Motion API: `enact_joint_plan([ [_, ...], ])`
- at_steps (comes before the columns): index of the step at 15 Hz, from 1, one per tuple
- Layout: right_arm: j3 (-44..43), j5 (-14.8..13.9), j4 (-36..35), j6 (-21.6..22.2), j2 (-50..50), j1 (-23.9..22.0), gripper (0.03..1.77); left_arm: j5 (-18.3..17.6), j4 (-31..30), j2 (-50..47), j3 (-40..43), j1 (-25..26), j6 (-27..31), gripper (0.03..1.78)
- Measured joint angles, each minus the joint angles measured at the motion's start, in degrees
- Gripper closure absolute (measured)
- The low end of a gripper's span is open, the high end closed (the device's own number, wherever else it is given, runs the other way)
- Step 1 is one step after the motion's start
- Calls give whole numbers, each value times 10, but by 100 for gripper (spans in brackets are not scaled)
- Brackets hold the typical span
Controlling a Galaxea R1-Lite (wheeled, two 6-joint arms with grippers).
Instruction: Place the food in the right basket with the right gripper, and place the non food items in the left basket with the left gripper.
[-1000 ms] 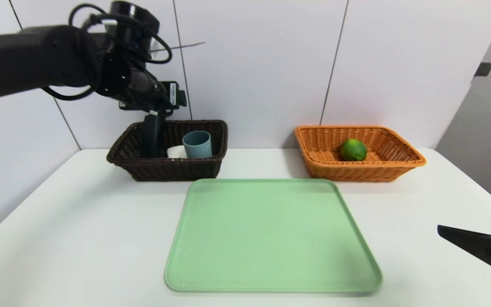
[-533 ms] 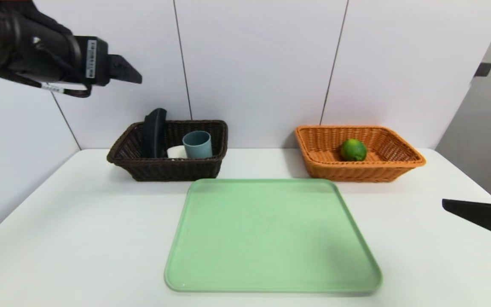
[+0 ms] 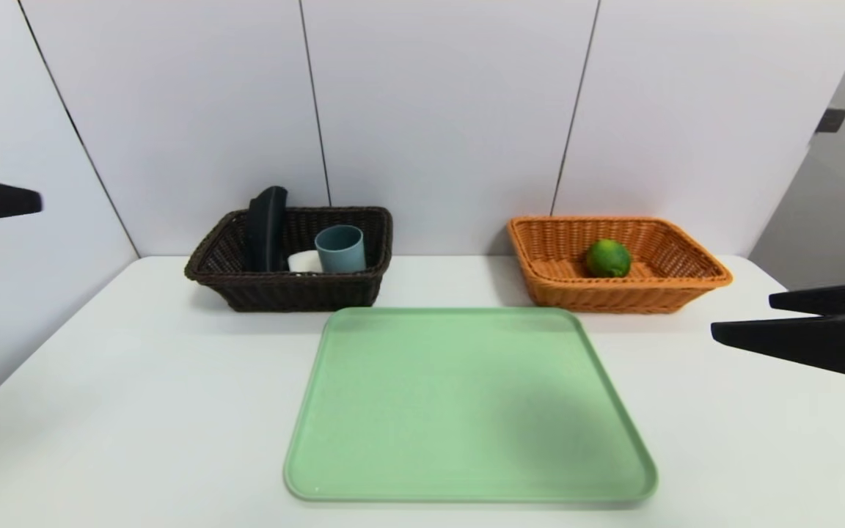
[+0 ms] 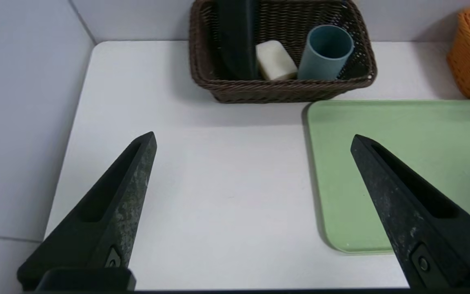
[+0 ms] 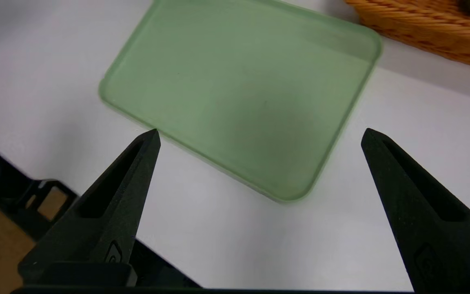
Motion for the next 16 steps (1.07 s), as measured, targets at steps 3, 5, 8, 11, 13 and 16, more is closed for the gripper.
enact_joint_plan([
  [3, 15, -38, -1, -53, 0, -75, 10, -21, 1, -62, 35, 66, -1, 12],
  [5, 22, -48, 0, -75, -15, -131, 10, -24, 1, -97, 68, 96, 0, 12],
  [8, 52, -52, 0, -88, -63, -199, 10, -25, 1, -152, 130, 119, 6, 12],
  [11, 108, -67, -3, -94, -131, -240, 10, -25, 0, -216, 198, 123, 19, 12],
  [13, 152, -85, -4, -99, -186, -255, 10, -25, -1, -263, 245, 123, 20, 12],
  [16, 222, -106, -3, -102, -295, -263, 10, -25, 2, -337, 308, 123, 23, 12],
])
